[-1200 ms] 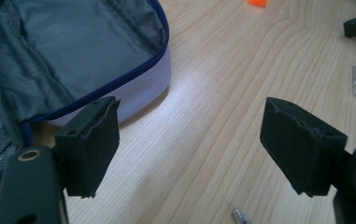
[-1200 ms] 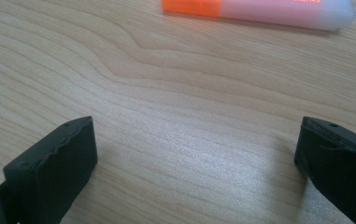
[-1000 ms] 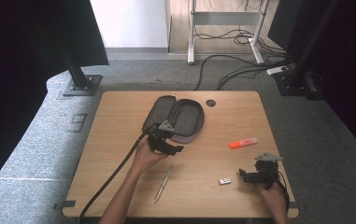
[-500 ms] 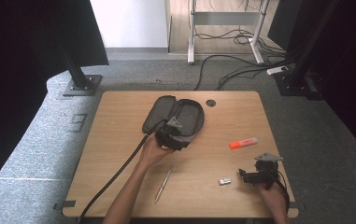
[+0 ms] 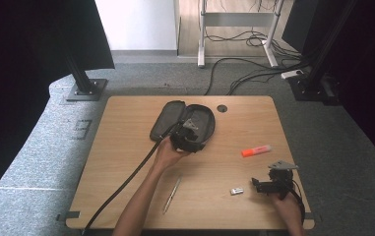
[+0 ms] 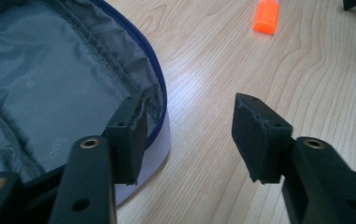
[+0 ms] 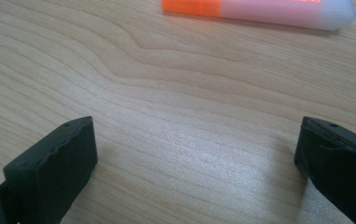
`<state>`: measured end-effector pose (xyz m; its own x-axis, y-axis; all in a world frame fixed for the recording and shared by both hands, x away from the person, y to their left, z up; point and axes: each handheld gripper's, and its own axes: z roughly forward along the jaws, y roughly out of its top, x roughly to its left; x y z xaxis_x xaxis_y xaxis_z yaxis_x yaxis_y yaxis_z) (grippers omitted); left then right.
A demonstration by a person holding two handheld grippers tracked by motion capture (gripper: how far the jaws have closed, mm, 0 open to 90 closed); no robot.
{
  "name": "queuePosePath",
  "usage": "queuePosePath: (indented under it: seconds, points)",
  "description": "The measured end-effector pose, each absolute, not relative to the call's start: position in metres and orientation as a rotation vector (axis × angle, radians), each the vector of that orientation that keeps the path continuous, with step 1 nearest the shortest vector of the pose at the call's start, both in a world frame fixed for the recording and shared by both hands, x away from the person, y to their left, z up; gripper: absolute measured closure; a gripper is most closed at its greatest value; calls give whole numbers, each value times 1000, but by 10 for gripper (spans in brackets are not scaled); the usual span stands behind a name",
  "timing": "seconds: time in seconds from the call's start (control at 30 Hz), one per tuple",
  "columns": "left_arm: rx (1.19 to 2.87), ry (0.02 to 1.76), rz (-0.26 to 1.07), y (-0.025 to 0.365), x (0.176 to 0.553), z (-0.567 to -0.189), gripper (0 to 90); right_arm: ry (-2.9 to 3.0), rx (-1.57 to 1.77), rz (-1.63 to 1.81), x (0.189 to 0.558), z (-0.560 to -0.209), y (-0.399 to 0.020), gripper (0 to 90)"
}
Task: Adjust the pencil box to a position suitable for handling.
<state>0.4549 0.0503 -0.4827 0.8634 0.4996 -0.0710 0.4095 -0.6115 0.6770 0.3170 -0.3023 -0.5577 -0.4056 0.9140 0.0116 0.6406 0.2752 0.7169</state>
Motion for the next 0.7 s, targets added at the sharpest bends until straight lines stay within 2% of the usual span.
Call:
queuePosePath:
  seconds: [0.43,0.7]
  points:
    - [2299,690,160,47,468,-492,656,2146,1403,916,317,-558,-302,0]
    - [2290,710,130,48,473,-499,696,2146,1404,917,317,-558,-302,0]
